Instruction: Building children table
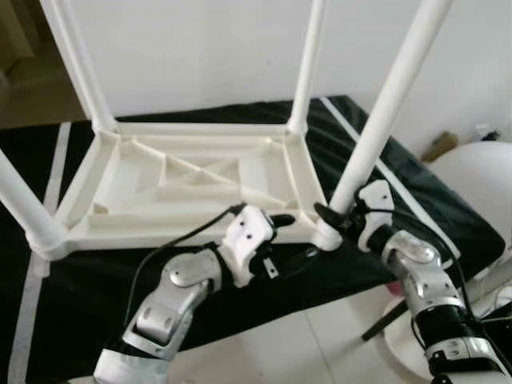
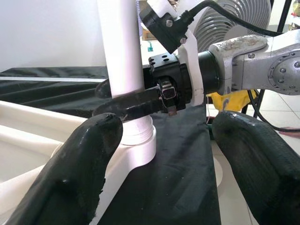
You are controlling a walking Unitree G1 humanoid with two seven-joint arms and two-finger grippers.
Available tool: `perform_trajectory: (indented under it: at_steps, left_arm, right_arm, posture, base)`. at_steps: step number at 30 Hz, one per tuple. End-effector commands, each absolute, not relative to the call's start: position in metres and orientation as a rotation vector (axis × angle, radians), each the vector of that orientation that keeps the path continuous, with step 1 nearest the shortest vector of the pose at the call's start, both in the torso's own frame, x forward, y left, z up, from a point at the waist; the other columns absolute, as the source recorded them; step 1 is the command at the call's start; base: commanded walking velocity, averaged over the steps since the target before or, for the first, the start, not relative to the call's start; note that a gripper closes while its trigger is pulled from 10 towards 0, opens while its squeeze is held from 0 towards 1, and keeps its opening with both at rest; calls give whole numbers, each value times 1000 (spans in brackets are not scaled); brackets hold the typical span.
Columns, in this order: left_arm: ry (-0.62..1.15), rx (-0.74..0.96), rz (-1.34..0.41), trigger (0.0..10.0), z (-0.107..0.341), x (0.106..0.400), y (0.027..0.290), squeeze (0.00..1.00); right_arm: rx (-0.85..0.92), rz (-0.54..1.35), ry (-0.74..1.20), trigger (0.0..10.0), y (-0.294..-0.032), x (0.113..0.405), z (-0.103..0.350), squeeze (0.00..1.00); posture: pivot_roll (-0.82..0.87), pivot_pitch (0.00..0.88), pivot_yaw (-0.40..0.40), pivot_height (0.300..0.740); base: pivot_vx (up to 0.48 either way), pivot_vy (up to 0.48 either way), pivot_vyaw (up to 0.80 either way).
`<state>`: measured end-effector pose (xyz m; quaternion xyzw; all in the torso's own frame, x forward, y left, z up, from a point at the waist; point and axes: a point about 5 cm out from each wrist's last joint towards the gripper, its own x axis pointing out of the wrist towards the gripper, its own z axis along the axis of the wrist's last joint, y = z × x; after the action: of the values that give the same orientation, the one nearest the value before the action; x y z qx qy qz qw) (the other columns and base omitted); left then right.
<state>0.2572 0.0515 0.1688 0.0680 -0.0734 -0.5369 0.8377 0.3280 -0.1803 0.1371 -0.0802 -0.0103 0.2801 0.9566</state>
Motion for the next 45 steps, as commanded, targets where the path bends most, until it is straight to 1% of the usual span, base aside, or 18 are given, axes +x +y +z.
perform_trajectory:
  at_steps: [1, 7, 10, 11, 14, 17, 18, 19, 22, 25, 27, 33, 41, 42, 45]
  left_arm:
    - [-154, 140, -1147, 10000, 169, 256, 49, 0]
    - [-149, 133, -1151, 10000, 169, 255, 49, 0]
    - [-149, 135, -1151, 10000, 169, 255, 49, 0]
    - [-148, 136, -1151, 10000, 169, 255, 50, 0]
    - [-146, 133, -1150, 10000, 169, 254, 50, 0]
    - [-143, 130, -1149, 10000, 169, 254, 50, 0]
    - [-143, 130, -1149, 10000, 169, 253, 50, 0]
    - [-143, 130, -1149, 10000, 169, 253, 50, 0]
    - [-145, 124, -1147, 10000, 170, 254, 48, 0]
    - [-147, 120, -1146, 10000, 170, 254, 47, 0]
    - [-149, 114, -1149, 10000, 171, 253, 46, 0]
    - [-147, 109, -1153, 10000, 172, 254, 47, 0]
    - [-146, 112, -1158, 10000, 173, 256, 47, 0]
    - [-146, 112, -1158, 10000, 173, 257, 48, 0]
    - [-147, 111, -1155, 10000, 174, 257, 49, 0]
  right_arm:
    - [-139, 548, 34, 10000, -178, 324, 124, 0]
    - [-119, 397, 46, 10000, -166, 323, 123, 0]
    - [-106, 355, 56, 10000, -163, 323, 122, 0]
    - [-73, 289, 61, 10000, -160, 323, 121, 0]
    - [-56, 256, 65, 10000, -159, 322, 121, 0]
    - [-10, 123, 76, 10000, -156, 320, 121, 0]
    - [34, 42, 71, 10000, -153, 318, 122, 0]
    - [34, 42, 71, 10000, -153, 318, 122, 0]
    - [121, -153, 73, 10000, -141, 313, 123, 0]
    - [129, -179, 71, 10000, -136, 311, 123, 0]
    - [127, -170, 64, 10000, -126, 308, 124, 0]
    - [120, -186, 68, 10000, -130, 307, 126, 0]
    - [113, -218, 53, 10000, -129, 304, 131, 0]
    - [110, -212, 48, 10000, -130, 304, 131, 1000]
    - [108, -193, 31, 10000, -131, 302, 134, 1000]
  posture:
    - [-26, 2, -45, 740]
    - [-28, 11, -40, 740]
    - [-27, 15, -40, 740]
    - [-26, 16, -41, 740]
    - [-24, 18, -42, 740]
    - [-24, 22, -44, 740]
    - [-24, 24, -45, 740]
    - [-24, 24, -45, 740]
    - [-19, 25, -47, 740]
    - [-18, 25, -46, 740]
    - [-23, 26, -43, 740]
    - [-27, 28, -41, 740]
    - [-32, 29, -31, 740]
    - [-33, 30, -29, 740]
    - [-31, 33, -28, 740]
  base:
    - [0, 0, 0]
    - [0, 0, 0]
    - [0, 0, 0]
    - [0, 0, 0]
    - [0, 0, 0]
    - [0, 0, 0]
    - [0, 0, 0]
    - [0, 0, 0]
    - [0, 0, 0]
    - [0, 0, 0]
    - [0, 0, 0]
    - [0, 0, 0]
    - [0, 0, 0]
    - [0, 0, 0]
    - [0, 0, 0]
